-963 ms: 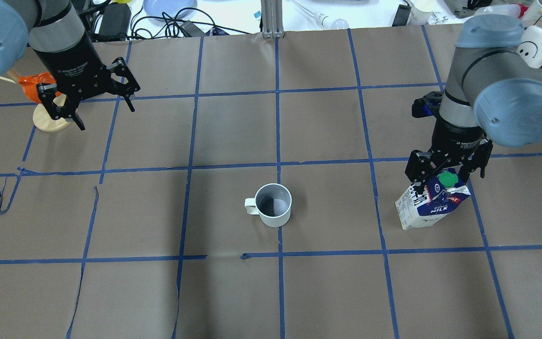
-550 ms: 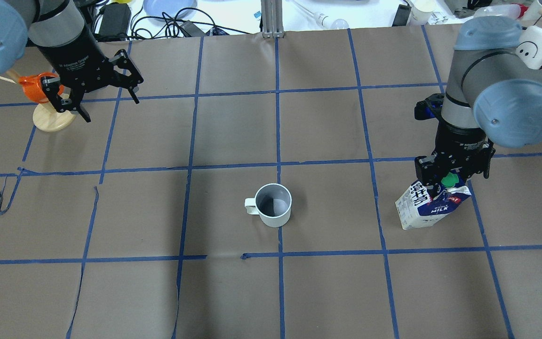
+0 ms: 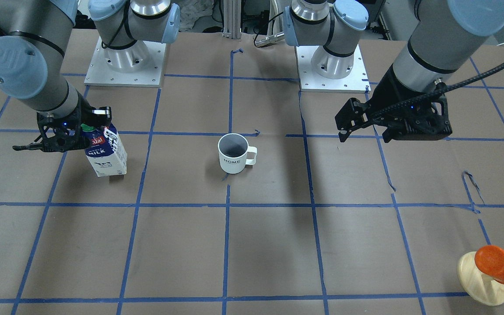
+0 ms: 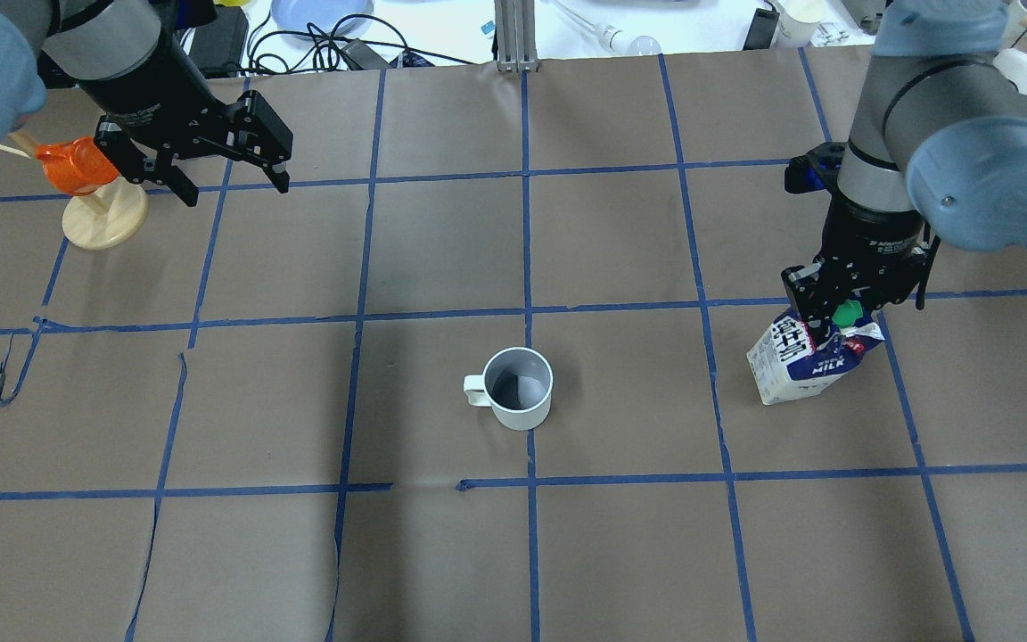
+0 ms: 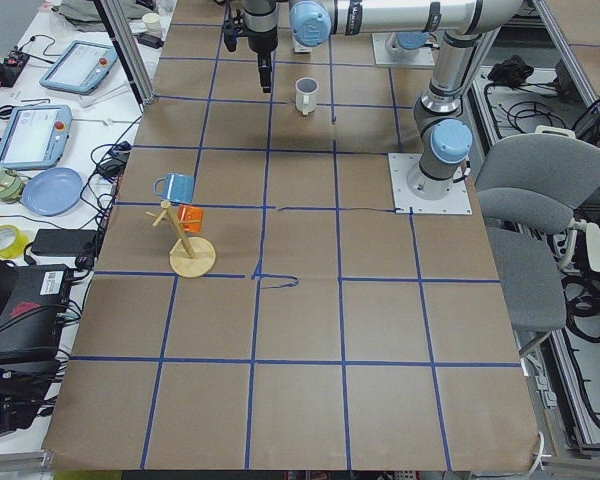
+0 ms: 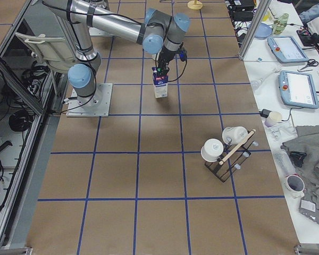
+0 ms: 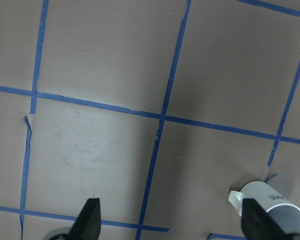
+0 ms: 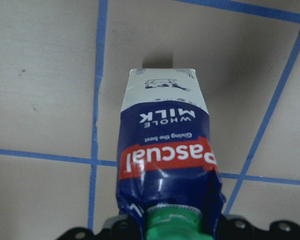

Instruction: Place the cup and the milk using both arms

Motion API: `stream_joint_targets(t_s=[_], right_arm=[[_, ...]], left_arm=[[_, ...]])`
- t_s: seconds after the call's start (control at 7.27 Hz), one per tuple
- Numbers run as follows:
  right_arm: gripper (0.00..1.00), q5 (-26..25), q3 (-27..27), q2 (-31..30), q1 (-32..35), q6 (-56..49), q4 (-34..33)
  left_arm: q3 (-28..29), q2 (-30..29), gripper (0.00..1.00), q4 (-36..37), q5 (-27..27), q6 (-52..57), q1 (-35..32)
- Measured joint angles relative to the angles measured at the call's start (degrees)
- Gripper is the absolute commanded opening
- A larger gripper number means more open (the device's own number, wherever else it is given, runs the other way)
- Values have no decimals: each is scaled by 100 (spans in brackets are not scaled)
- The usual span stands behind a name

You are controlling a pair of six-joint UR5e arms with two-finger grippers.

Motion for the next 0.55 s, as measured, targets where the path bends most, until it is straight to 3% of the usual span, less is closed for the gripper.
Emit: stream_joint_targets(t_s=[0.55], right_arm=[[17, 756, -356, 31, 1226, 1609, 165]], left_arm=[[-24, 66, 100, -52, 332, 392, -21]])
